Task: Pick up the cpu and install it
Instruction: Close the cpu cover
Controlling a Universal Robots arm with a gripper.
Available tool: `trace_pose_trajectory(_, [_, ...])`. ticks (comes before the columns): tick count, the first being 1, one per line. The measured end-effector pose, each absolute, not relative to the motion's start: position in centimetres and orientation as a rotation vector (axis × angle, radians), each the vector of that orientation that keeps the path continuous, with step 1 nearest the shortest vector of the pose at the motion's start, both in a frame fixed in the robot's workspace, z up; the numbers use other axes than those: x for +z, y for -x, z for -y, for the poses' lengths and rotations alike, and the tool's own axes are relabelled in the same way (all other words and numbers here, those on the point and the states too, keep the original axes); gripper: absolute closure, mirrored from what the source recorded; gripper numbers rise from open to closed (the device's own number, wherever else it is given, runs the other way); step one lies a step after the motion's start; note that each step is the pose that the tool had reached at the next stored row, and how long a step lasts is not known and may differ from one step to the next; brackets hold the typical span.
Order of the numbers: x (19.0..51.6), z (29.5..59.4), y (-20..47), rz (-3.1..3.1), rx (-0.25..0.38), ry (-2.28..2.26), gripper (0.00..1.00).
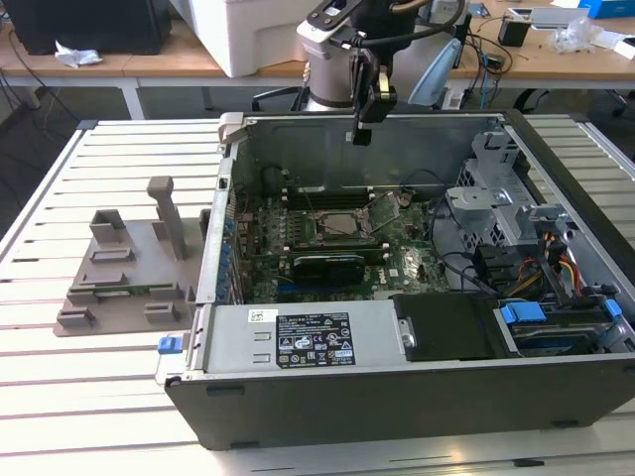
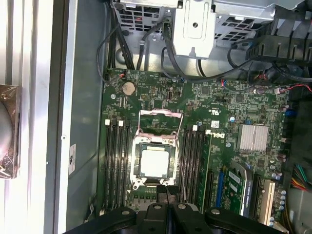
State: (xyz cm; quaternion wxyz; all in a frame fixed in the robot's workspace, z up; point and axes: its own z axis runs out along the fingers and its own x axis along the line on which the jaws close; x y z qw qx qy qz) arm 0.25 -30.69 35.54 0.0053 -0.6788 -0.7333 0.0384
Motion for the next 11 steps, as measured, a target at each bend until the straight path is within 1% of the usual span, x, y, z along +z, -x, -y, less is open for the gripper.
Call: trace_pose_trajectory(11, [34.8, 30.6, -1.6, 2.297, 0.126, 2.127, 0.89])
